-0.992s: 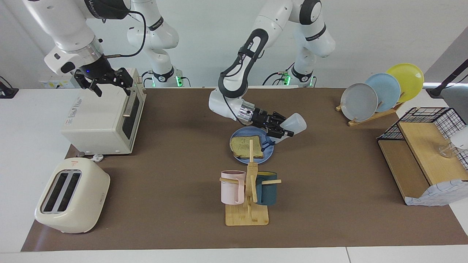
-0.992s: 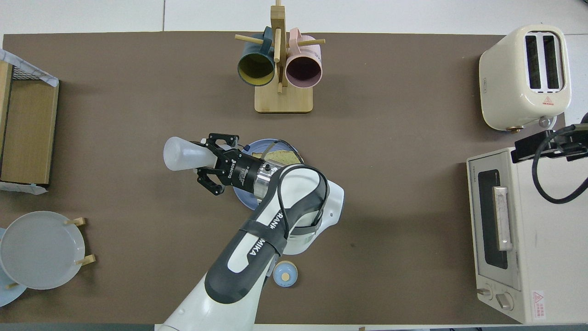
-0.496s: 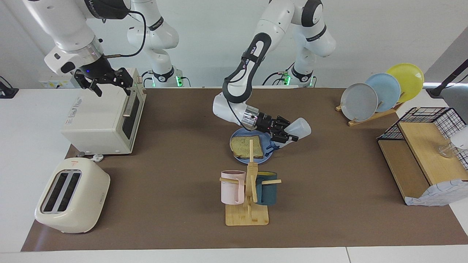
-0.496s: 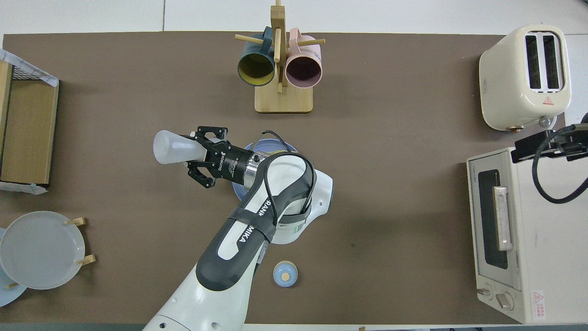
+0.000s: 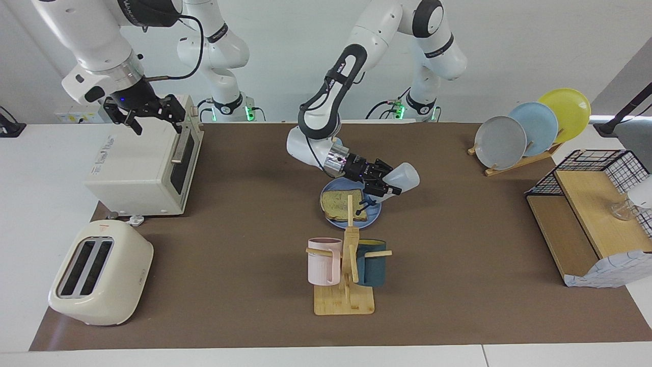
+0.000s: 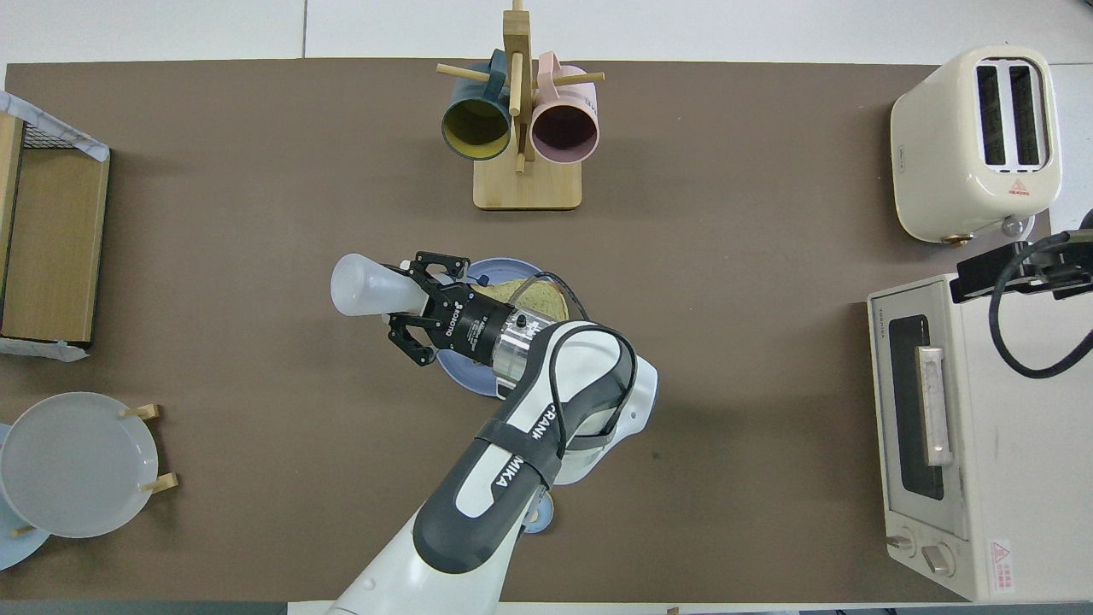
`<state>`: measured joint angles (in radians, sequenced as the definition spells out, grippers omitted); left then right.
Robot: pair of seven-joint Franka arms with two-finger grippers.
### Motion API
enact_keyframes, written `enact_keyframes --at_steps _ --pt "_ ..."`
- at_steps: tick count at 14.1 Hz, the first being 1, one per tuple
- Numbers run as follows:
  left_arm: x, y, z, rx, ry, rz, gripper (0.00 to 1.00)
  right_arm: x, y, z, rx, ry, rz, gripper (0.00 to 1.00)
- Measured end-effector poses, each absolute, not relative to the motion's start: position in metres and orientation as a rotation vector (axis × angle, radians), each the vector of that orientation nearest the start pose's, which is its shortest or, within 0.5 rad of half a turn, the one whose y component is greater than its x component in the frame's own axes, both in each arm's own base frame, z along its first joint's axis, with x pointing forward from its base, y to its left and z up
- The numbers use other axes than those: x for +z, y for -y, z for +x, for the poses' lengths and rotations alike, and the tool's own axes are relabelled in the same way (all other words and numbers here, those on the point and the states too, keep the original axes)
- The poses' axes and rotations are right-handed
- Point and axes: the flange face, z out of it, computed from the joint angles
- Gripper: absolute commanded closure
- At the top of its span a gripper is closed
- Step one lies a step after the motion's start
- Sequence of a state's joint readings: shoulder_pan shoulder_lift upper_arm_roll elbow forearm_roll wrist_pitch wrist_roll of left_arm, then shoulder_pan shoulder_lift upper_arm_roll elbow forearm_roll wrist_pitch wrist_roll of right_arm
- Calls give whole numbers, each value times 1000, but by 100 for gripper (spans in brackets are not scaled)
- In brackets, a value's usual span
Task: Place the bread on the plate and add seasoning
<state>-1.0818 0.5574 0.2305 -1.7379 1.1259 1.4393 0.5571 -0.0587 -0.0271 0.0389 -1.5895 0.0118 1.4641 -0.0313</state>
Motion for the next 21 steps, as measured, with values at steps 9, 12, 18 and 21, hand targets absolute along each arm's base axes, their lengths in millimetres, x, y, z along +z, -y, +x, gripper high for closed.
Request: enact_keyframes --at_steps 9,12,18,21 --pt "304 429 441 558 -1387 -1081 100 621 6 534 155 27 -3125 0" --pt "309 427 446 558 -1376 -1099 100 621 5 534 155 30 -3125 0" --pt "389 379 494 466 -1382 -1474 100 621 5 534 154 30 -3125 0" --pt "455 333 518 333 -1387 -1745 100 621 5 534 154 30 -3125 0"
